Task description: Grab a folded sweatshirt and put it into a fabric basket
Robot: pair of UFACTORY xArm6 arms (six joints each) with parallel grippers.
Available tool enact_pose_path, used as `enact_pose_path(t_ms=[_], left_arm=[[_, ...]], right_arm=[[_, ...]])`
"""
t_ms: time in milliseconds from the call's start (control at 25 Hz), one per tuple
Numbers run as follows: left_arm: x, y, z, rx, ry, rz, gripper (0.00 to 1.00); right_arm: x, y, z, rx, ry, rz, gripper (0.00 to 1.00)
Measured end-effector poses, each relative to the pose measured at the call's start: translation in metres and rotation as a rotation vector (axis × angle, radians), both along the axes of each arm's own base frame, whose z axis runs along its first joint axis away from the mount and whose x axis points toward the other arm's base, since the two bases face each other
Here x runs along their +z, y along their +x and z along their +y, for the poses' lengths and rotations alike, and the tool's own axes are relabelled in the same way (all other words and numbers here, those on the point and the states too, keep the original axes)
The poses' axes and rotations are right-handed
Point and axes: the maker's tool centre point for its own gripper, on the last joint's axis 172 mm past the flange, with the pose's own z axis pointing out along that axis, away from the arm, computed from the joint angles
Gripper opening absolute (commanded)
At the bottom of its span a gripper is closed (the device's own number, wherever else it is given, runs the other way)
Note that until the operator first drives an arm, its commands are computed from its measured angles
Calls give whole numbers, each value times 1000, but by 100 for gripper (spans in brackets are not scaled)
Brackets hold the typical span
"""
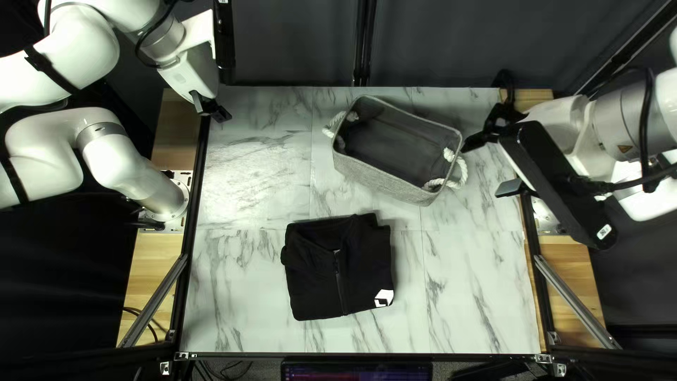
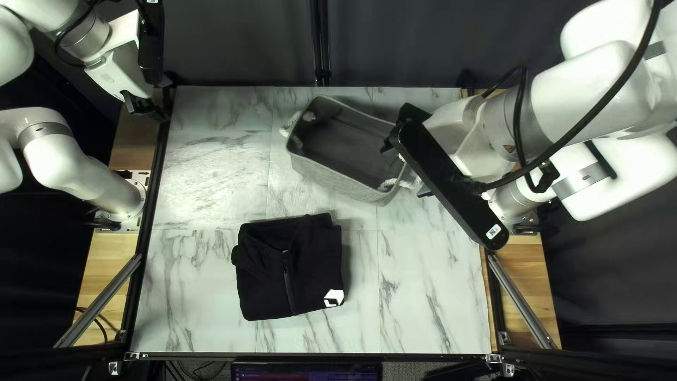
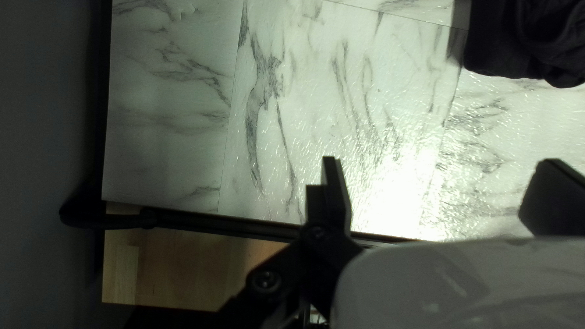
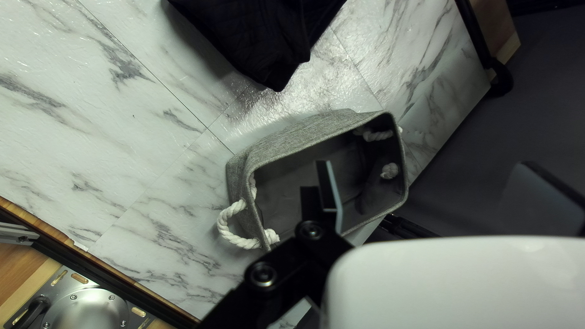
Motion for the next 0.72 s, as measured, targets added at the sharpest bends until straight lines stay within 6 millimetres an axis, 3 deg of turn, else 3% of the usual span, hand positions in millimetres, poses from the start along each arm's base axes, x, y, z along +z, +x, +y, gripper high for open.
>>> enact_pose_path(t_ms=[280,480,600,720], left_arm=[[-28,3,-52,7,-50,47,100],[-62,18,-86,-12,-76,55,100],[-80,22,-106,-20,-99,52,100],[-92,26,-129,-40,-118,45,100]], right_arm=[[-44,34,36,23,-46,59,100],[-72,30,45,33,-23,72,100],[-81,31,47,35,1,73,100],[-102,31,43,32,22,90,100]])
